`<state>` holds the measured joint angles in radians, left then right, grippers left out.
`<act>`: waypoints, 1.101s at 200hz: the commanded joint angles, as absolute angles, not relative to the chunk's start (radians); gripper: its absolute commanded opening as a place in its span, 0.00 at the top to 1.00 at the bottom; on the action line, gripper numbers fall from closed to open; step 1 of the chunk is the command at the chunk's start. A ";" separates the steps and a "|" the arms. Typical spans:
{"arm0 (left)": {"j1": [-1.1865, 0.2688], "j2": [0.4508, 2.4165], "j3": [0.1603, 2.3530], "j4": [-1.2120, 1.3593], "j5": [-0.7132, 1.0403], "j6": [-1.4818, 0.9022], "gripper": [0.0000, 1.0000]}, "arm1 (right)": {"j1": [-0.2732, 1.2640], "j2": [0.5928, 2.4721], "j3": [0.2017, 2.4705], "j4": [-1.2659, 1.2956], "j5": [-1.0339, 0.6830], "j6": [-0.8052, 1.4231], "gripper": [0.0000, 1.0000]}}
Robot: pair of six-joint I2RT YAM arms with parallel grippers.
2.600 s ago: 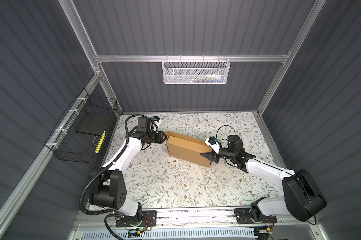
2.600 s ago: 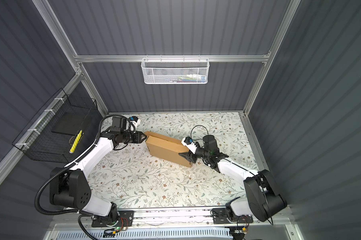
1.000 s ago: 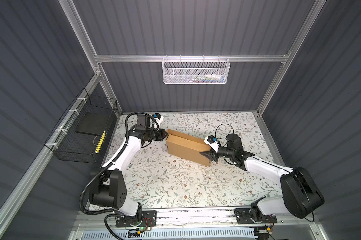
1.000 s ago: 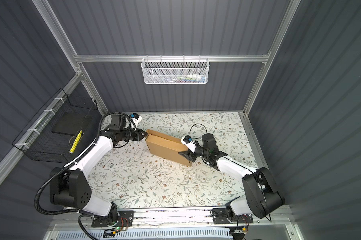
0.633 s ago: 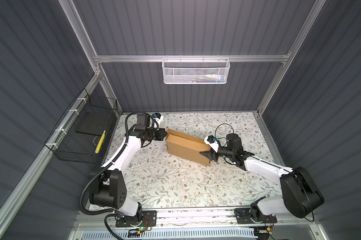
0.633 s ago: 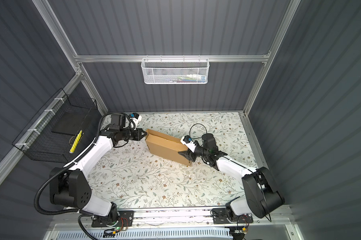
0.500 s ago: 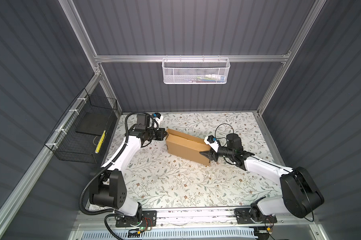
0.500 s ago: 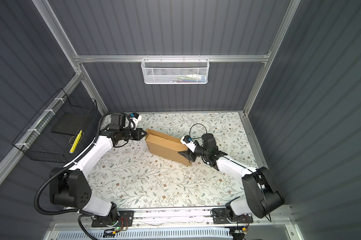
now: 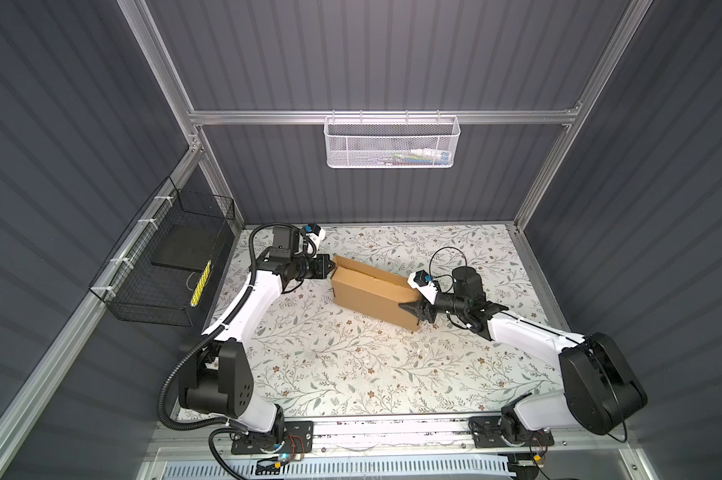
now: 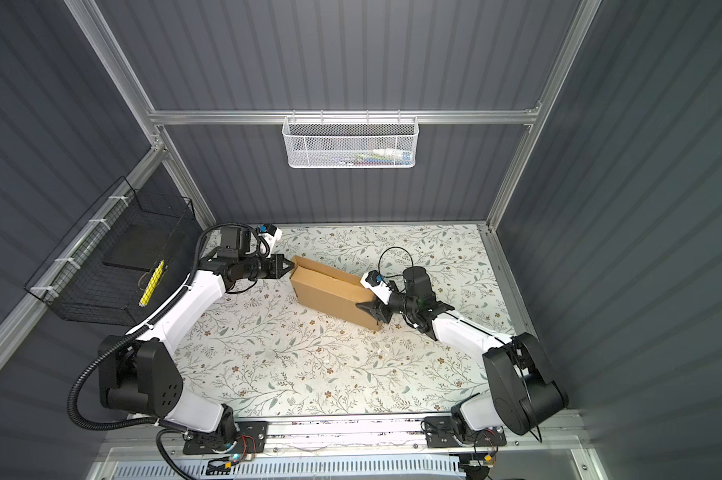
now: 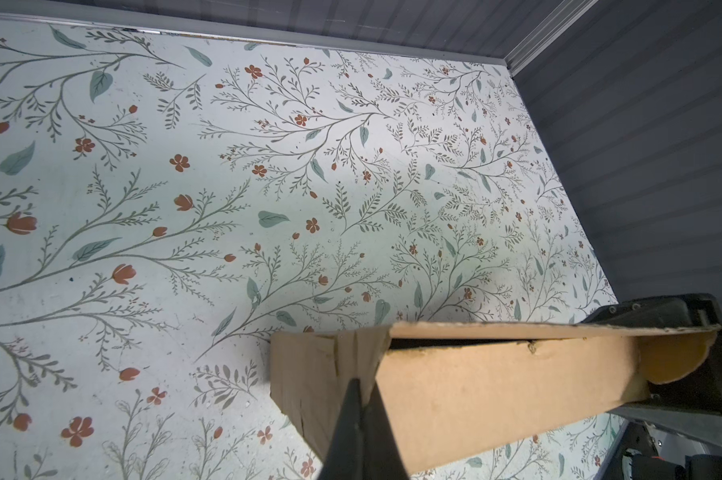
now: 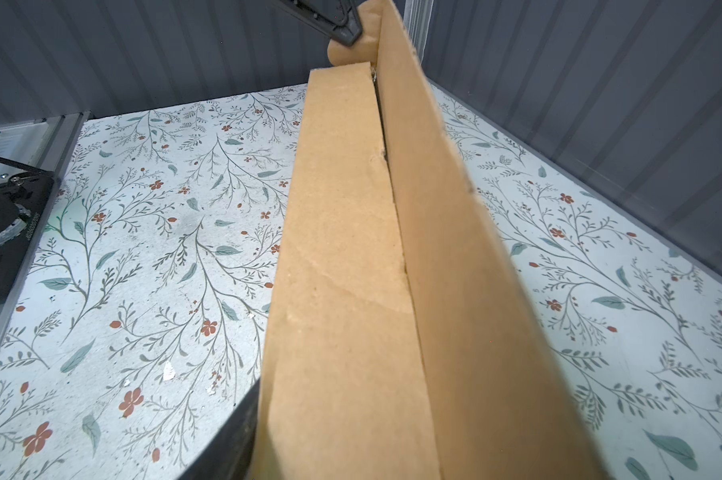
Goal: Fold the paper box
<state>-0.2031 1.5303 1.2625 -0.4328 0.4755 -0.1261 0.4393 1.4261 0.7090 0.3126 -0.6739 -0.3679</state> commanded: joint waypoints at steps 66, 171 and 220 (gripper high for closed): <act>-0.209 1.556 1.320 -0.434 0.566 -0.181 1.00 | 0.453 1.458 0.735 0.238 -0.670 -0.388 0.48; -0.209 1.568 1.321 -0.446 0.552 -0.195 1.00 | 0.457 1.463 0.742 0.228 -0.662 -0.391 0.48; -0.209 1.522 1.231 -0.390 0.511 -0.179 1.00 | 0.458 1.470 0.742 0.225 -0.662 -0.390 0.48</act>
<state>-0.2012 1.5658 1.2747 -0.4286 0.4870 -0.1799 0.4412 1.4448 0.7280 0.2825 -0.6636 -0.3752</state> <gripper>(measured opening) 0.046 0.526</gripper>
